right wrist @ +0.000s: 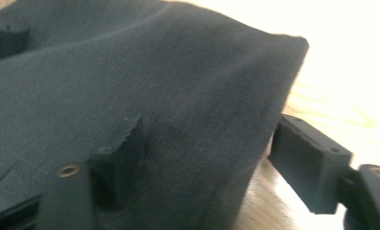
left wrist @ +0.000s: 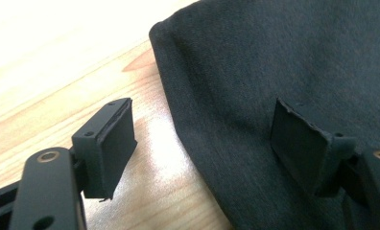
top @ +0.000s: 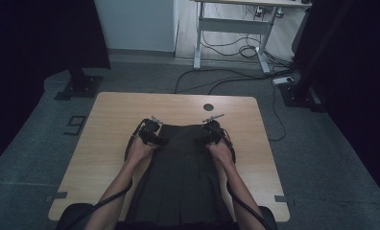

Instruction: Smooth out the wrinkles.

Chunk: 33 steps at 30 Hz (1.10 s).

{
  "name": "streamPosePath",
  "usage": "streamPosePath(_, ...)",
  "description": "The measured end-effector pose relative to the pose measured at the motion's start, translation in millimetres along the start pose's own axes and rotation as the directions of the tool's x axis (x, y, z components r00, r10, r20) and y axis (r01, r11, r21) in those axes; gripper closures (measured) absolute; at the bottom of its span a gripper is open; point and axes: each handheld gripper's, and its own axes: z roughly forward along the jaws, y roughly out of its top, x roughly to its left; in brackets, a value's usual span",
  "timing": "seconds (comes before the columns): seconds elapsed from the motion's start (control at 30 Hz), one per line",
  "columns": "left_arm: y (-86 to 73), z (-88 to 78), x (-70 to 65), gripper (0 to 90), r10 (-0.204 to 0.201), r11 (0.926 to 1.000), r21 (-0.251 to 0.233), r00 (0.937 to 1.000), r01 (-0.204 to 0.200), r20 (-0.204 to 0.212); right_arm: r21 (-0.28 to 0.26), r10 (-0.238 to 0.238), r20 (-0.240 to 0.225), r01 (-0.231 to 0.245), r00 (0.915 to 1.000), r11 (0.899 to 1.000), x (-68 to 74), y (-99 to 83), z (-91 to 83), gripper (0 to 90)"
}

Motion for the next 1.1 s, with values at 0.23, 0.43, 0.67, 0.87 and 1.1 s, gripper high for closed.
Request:
streamPosePath(0.23,-1.4,1.4,2.9,23.3,-0.012,0.9998,-0.014,0.9994,0.012,0.031,0.015,-0.027,-0.035,0.027,0.999,1.0,2.6,-0.3,5.0,46.5)
streamPosePath(0.43,0.8,-0.4,-1.5,55.5,-0.001,0.9997,-0.022,0.9952,0.003,0.098,0.022,-0.007,-0.055,0.008,0.9985,1.0,8.5,0.1,4.1,69.0)
streamPosePath(0.67,6.3,-5.2,-4.8,81.8,0.074,0.997,-0.031,0.9921,-0.071,0.101,-0.007,-0.072,-0.023,0.072,0.9971,0.997,15.3,1.9,-3.3,80.4)
streamPosePath(0.87,24.5,-23.4,0.1,85.9,0.091,0.9907,-0.11,0.9907,-0.08,0.101,-0.056,-0.061,-0.057,0.058,0.9965,0.997,5.9,13.2,-19.6,80.9)
streamPosePath(1.1,48.0,-47.5,1.6,86.1,0.122,0.9733,-0.204,0.9903,-0.106,0.067,-0.129,-0.084,-0.041,0.079,0.9956,0.989,0.4,35.6,-42.1,82.4)
